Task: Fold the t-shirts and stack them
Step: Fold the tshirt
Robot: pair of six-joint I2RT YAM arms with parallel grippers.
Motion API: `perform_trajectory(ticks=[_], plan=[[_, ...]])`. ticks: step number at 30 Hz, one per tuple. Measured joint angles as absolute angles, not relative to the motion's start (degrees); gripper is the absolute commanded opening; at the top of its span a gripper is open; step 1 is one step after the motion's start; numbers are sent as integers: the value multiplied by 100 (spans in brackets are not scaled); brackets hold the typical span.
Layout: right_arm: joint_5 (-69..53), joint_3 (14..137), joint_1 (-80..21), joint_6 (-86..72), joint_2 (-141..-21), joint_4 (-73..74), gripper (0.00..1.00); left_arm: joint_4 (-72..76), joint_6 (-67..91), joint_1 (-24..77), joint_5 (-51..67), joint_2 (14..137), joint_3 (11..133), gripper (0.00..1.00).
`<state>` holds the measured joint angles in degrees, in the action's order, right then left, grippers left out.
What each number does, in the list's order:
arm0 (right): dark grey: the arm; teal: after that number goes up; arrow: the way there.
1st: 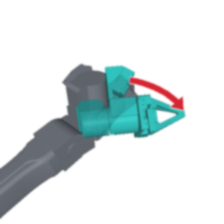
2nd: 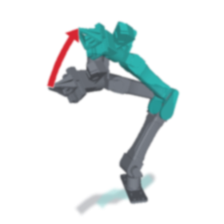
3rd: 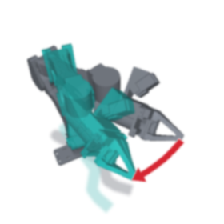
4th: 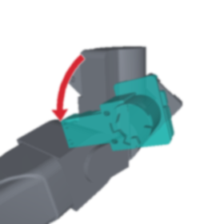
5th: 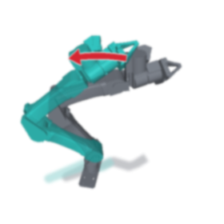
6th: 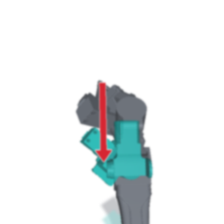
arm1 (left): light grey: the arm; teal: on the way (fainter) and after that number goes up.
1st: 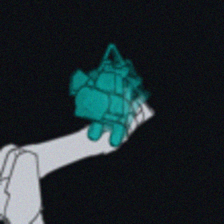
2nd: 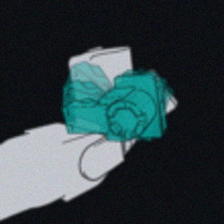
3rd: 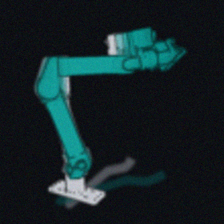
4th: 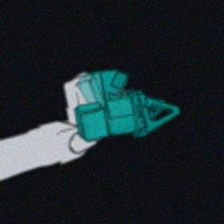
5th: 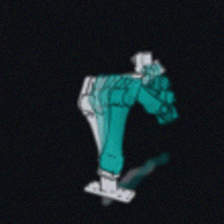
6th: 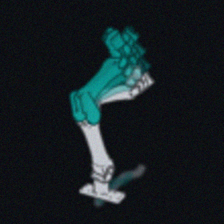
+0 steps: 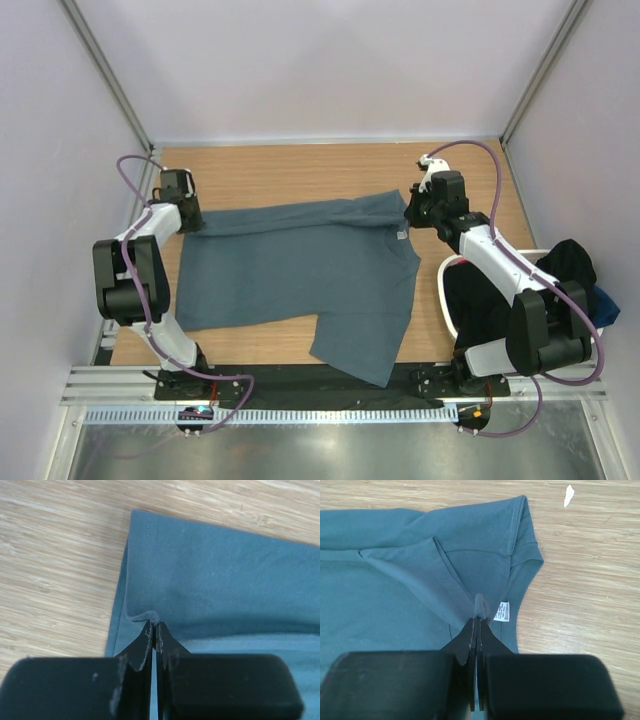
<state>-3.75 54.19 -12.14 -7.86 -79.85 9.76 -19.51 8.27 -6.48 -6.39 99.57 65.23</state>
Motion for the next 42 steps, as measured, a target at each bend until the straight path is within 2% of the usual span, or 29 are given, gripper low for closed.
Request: perform_trajectory(ticks=[33, 36, 39, 40, 42], plan=[[-620, 5061, -1240, -919, -7513, 1625, 1, -2104, 816, -633, -904, 9732, 6447, 0], [-657, 5048, -1243, -945, -7516, 1737, 1, -2161, 816, -633, -902, 9732, 6447, 7], [-725, 5048, -1253, -989, -7537, 1796, 1, -2222, 821, -633, -908, 9732, 6447, 25], [-744, 5048, -1256, -1000, -7540, 1820, 2, -2257, 829, -633, -926, 9730, 6447, 39], [-884, 5048, -1264, -1041, -7540, 1892, 7, -2342, 836, -633, -958, 9697, 6436, 52]])
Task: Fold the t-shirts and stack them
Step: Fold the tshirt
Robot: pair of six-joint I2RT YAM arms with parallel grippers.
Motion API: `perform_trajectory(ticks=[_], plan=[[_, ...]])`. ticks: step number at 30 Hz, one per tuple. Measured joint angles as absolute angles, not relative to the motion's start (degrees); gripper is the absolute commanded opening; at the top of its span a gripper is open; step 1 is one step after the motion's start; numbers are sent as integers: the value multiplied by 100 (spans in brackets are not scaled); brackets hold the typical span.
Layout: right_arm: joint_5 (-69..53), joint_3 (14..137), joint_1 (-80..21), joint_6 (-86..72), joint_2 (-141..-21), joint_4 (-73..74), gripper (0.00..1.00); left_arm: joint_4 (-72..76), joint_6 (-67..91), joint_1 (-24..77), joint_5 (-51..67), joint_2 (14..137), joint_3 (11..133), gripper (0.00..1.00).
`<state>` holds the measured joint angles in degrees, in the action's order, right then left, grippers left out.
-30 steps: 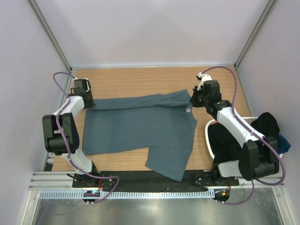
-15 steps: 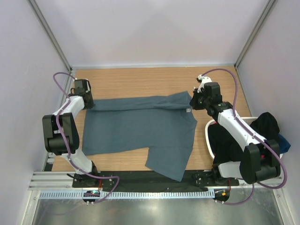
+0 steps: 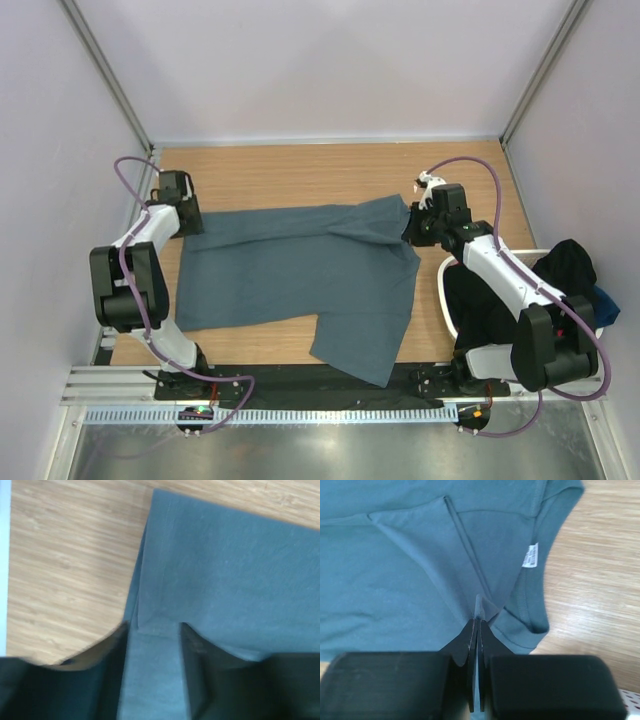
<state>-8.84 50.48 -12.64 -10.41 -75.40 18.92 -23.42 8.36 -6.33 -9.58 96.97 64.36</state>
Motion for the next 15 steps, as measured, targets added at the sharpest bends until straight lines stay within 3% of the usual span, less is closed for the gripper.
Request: perform_trajectory(ticks=[1, 2, 5, 7, 10, 15], plan=[[-963, 5048, -1264, -1059, -7540, 1916, 13, -2386, 843, -633, -978, 9662, 6429, 66], [-1070, 5048, -1269, -1079, -7540, 1959, 25, -2447, 856, -633, -998, 9585, 6425, 71], [-1323, 5057, -1291, -1092, -7531, 2182, 50, -2556, 928, -633, -1007, 9290, 6425, 79], [-1402, 5096, -1310, -1072, -7522, 2397, 61, -2630, 1063, -626, -945, 9035, 6451, 81], [-1378, 5207, -1339, -1092, -7470, 2663, 70, -2733, 1367, -545, -773, 8774, 6584, 82], [-1157, 5472, -1347, -1302, -7524, 2574, 72, -2757, 1914, 180, -679, 8735, 6897, 81]])
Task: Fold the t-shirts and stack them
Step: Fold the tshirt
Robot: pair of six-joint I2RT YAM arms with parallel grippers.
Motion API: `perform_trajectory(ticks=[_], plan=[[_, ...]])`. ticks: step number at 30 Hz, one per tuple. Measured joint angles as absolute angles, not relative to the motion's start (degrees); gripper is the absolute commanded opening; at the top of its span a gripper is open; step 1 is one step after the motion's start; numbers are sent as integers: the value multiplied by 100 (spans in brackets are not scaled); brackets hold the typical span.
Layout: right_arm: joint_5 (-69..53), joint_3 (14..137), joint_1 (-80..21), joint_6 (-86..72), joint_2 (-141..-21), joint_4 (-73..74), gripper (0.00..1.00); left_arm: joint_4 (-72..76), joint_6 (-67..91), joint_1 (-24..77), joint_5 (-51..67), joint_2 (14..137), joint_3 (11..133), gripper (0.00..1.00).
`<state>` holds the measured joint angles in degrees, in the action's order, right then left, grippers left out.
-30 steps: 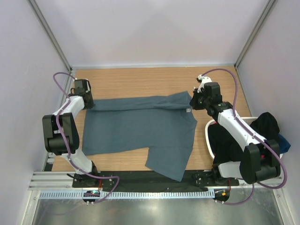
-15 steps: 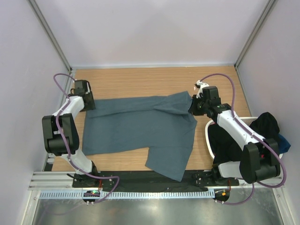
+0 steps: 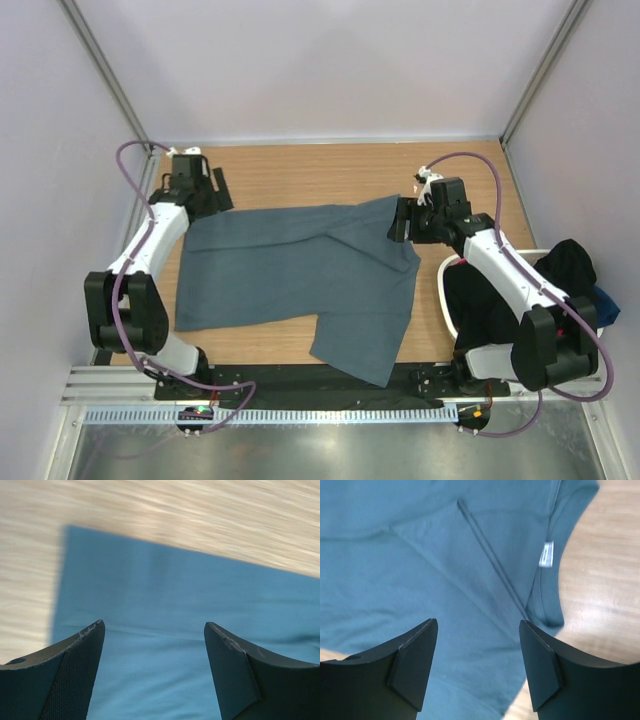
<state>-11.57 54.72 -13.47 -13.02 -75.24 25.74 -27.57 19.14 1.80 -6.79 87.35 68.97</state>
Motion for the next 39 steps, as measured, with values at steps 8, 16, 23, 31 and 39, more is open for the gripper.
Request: perform_trajectory(ticks=[8, 16, 23, 31, 39], plan=[[-880, 6267, -1660, -1549, -9288, 1754, 69, -2790, 2622, 1538, -574, 9452, 7251, 80], [-565, 7404, -2206, -1334, -10851, 1629, 66, -2818, 2961, 1686, -464, 9583, 7177, 82], [-403, 7937, -2222, -1234, -11373, 1549, 64, -2875, 3015, 1686, -423, 9279, 6928, 100], [-338, 8018, -2322, -1186, -11579, 1568, 50, -2915, 3015, 1686, -436, 9078, 6928, 100], [-303, 8018, -2467, -1131, -11581, 1581, 3, -3013, 3004, 1686, -534, 9043, 6928, 100]])
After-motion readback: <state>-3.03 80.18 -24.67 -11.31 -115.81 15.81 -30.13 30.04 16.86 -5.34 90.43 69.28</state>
